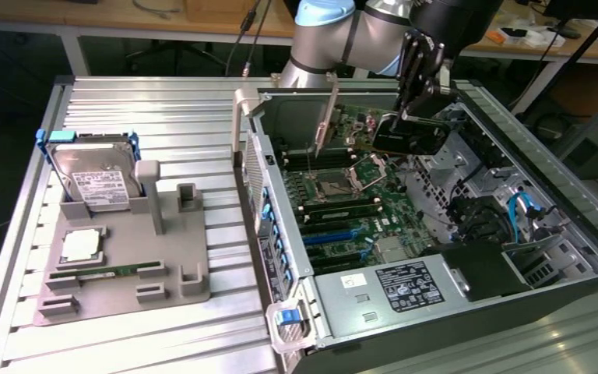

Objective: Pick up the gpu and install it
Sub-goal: 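Insert the gpu into the slot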

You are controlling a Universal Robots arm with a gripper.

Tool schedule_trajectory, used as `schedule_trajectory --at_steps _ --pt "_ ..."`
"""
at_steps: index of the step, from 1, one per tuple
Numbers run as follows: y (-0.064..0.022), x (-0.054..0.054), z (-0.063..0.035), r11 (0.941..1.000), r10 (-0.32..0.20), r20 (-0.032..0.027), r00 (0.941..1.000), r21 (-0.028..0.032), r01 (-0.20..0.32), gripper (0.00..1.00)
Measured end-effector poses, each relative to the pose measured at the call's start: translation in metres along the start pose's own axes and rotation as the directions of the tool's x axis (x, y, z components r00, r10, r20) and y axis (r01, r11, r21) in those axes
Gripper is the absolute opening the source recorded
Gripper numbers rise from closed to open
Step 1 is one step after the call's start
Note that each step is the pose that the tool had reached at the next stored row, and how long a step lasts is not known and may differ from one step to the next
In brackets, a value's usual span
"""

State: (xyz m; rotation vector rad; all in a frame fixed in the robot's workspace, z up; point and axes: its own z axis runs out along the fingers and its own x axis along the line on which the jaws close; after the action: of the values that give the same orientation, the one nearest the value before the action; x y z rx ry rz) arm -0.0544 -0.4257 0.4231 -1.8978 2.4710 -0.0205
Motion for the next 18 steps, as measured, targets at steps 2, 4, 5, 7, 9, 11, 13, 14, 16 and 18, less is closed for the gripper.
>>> schedule_trajectory --at_steps 2,4,5,7,9,11,13,14,16,18 --pt "0.0000 0.0000 0.0000 0.9999 -0.012 0.0003 0.9999 -0.0002 0.012 0.27" --pt "0.0000 0.0000 0.0000 0.9997 -0.025 0.0007 0.9997 -0.0003 0.025 0.27" --pt "0.0000 0.0000 0.0000 0.9995 -0.032 0.0009 0.9995 -0.0004 0.032 0.27" --pt "-0.0001 -0.0001 0.0000 0.9990 -0.044 0.0012 0.9990 -0.0006 0.044 0.27" --pt "-0.0001 -0.0002 0.0000 0.9984 -0.057 0.0015 0.9984 -0.0008 0.057 0.27" --pt "-0.0001 -0.0002 0.0000 0.9974 -0.072 0.0020 0.9974 -0.0009 0.072 0.27" --pt "-0.0001 -0.0002 0.0000 0.9961 -0.088 0.0023 0.9961 -0.0011 0.088 0.27" --pt "-0.0001 -0.0003 0.0000 0.9955 -0.095 0.0025 0.9955 -0.0012 0.095 0.27" --pt "-0.0001 -0.0003 0.0000 0.9943 -0.107 0.0028 0.9943 -0.0013 0.107 0.27" --pt "-0.0002 -0.0003 0.0000 0.9929 -0.119 0.0031 0.9929 -0.0015 0.119 0.27"
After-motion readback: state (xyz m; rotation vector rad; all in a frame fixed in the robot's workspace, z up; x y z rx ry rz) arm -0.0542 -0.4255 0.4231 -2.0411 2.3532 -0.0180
